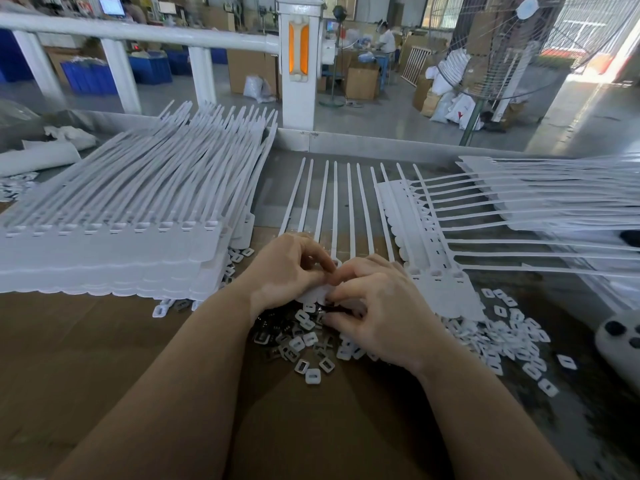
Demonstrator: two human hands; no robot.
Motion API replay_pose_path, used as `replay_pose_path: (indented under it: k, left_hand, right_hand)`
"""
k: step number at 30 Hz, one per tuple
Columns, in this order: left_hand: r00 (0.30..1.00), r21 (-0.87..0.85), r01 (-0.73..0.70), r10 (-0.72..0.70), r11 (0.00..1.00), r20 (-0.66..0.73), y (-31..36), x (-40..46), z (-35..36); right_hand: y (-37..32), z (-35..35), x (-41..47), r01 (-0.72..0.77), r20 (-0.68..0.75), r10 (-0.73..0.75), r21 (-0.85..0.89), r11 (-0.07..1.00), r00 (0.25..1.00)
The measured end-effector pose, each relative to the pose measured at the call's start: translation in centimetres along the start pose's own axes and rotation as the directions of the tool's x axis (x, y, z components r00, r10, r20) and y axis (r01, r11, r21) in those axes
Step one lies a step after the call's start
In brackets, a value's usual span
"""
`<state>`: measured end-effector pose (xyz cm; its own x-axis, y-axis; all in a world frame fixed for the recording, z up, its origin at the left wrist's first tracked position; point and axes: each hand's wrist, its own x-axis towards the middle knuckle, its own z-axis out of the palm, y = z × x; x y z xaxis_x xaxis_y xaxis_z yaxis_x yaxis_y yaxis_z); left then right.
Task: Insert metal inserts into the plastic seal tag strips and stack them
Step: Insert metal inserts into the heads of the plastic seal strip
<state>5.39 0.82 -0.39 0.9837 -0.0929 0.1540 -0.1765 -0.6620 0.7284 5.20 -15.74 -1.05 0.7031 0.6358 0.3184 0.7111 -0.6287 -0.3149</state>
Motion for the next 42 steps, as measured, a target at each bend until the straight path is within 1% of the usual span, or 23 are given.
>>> replay_pose_path:
  k: [8, 16, 27, 35, 38, 40, 42]
  left_hand:
    - [1.0, 0.015, 0.009, -0.008, 1.0, -0.006, 0.0, -0.1, -0.1]
    - [1.0, 0.016, 0.009, -0.008, 1.0, -0.011, 0.0, -0.1, 0.0]
    - [1.0, 0.008, 0.007, -0.007, 1.0, -0.014, -0.2, 0.1, 0.1]
    - [1.0, 0.011, 0.008, -0.008, 1.0, -0.009, -0.2, 0.1, 0.1]
    - [1.0, 0.026, 0.003, -0.003, 1.0, -0.005, -0.4, 0.1, 0.1]
    - [1.0, 0.045, 0.001, -0.001, 0.999, 0.006, -0.5, 0.2, 0.1]
    - [1.0, 0.048, 0.005, -0.005, 0.999, 0.005, -0.5, 0.2, 0.2]
  right_hand:
    - [-0.3, 0.1, 0.0, 0.052, 0.021, -0.054, 0.102, 0.993, 0.998]
    - [-0.5, -0.2, -0.1, 0.034, 0.058, -0.044, 0.165, 0.986, 0.997]
    - [-0.5, -0.2, 0.0, 0.028, 0.05, -0.036, 0.162, 0.986, 0.998]
    - [-0.4, -0.1, 0.0, 0.033, 0.083, -0.047, 0.164, 0.986, 0.995]
    - [-0.2, 0.0, 0.1, 0.017, 0.031, -0.023, 0.184, 0.983, 0.999]
    - [0.1, 0.0, 0.1, -0.016, -0.059, 0.027, 0.175, 0.984, 0.998]
    - [0.6, 0.0, 0.2, -0.075, -0.166, 0.099, 0.144, 0.987, 0.981]
